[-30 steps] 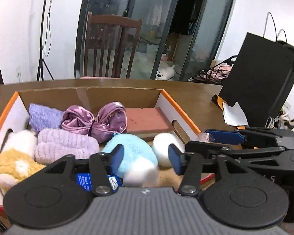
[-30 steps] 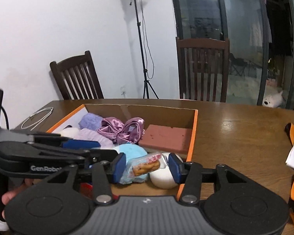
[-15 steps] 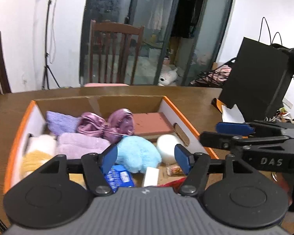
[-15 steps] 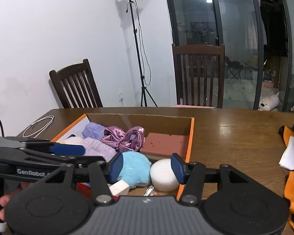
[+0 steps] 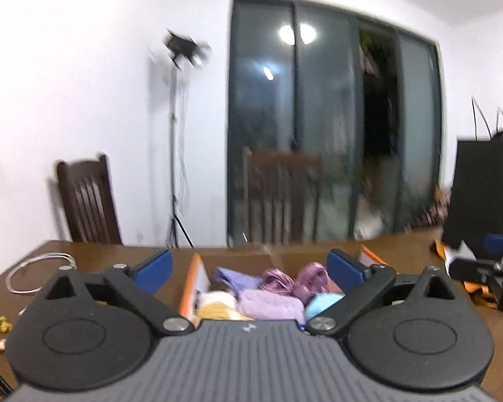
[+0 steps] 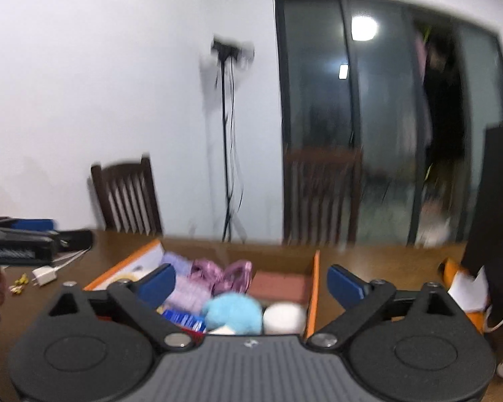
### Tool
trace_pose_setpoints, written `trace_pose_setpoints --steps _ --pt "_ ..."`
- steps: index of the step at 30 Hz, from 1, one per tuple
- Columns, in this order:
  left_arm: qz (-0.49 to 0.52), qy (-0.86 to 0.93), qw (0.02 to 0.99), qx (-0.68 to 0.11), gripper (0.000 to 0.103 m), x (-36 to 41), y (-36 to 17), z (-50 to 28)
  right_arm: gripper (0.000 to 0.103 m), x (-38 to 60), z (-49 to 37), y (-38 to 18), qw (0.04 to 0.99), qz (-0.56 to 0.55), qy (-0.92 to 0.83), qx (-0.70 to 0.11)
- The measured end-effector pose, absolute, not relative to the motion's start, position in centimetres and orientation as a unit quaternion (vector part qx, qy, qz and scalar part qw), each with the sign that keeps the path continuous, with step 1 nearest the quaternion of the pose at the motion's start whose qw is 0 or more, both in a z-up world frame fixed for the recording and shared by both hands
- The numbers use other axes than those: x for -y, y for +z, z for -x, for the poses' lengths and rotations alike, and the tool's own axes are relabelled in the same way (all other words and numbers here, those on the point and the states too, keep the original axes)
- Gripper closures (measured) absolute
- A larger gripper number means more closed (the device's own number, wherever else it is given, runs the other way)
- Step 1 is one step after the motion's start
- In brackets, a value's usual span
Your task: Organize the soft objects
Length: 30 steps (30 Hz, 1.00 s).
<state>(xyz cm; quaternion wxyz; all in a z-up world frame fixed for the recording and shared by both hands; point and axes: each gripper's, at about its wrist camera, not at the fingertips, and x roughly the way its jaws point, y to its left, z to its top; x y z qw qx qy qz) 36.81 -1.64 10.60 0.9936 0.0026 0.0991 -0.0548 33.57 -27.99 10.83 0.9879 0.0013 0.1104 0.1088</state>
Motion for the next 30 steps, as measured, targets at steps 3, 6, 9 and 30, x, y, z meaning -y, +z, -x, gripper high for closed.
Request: trace_pose_setpoints --steps 3,6,9,30 --pt "0.001 -0.046 0.995 -0.094 0.002 0.8 9.7 -34.6 0.004 27.6 -31.6 9.9 0.99 -0.008 0.099 -0.098" --pt "-0.008 -0.036 0.995 -0.093 0.002 0.4 9.2 -33.2 0.004 27.3 -30.2 9.7 0.991 -0.012 0.093 -0.097" --pt "-0.014 -0.035 0.995 -0.09 0.002 0.0 8.8 -31.6 0.004 26.8 -28.8 9.6 0.992 -0.006 0.089 -0.093" --pt "0.003 -0.061 0.994 -0.086 0.0 -2.0 7.7 -13.8 0.0 25.6 -14.1 9.1 0.988 -0.036 0.08 -0.125"
